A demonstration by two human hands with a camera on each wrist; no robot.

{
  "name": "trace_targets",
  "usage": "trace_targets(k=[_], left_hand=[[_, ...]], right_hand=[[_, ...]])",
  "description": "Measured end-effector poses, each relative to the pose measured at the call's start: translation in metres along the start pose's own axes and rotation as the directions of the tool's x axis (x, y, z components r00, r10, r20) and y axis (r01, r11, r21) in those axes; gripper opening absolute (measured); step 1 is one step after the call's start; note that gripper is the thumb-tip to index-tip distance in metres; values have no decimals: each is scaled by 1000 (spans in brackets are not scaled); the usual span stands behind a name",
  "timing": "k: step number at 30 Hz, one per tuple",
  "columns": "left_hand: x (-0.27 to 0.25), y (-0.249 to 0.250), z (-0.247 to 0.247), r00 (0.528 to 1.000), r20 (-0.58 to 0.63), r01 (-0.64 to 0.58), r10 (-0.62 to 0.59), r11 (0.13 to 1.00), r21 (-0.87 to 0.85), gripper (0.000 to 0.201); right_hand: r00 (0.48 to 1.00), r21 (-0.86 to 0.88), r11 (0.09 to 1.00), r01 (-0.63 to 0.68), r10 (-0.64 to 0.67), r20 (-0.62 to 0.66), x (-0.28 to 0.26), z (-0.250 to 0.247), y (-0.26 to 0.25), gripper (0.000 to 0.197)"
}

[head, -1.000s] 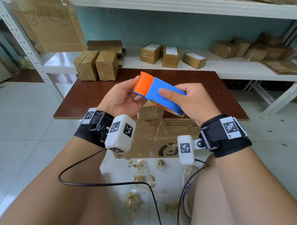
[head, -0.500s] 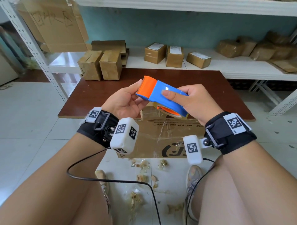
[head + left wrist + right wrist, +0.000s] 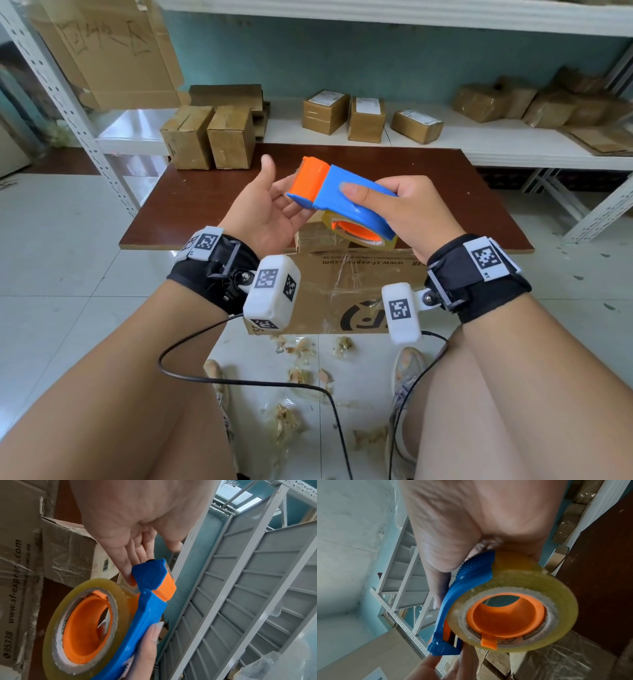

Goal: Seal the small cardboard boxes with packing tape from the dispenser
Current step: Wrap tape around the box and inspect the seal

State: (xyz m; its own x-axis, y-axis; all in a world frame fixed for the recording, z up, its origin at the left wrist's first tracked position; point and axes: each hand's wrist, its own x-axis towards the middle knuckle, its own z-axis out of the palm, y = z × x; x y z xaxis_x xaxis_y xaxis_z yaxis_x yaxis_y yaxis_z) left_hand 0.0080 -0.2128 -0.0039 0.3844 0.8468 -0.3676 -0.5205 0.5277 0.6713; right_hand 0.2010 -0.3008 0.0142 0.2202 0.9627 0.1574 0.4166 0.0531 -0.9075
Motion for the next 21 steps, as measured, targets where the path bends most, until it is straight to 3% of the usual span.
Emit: trace_targets(k=[4, 8, 16, 21], left_hand=[[1, 1, 1, 1000, 6, 6, -6, 999, 45, 37], [8, -2, -2, 999, -31, -16, 22, 979, 201, 36], [15, -11, -15, 939, -127, -237, 320, 869, 435, 14], [20, -15, -15, 891, -149, -329, 429, 835, 442, 10]], right_hand=[[1000, 0, 1000, 6, -6, -20, -1, -1, 0, 70], [1000, -34, 999, 13, -13, -12, -3, -1, -1, 59], [998, -265, 963, 60, -68, -19, 0, 6, 3, 65], [996, -334, 939, 85, -88, 7, 5, 10, 5, 62]])
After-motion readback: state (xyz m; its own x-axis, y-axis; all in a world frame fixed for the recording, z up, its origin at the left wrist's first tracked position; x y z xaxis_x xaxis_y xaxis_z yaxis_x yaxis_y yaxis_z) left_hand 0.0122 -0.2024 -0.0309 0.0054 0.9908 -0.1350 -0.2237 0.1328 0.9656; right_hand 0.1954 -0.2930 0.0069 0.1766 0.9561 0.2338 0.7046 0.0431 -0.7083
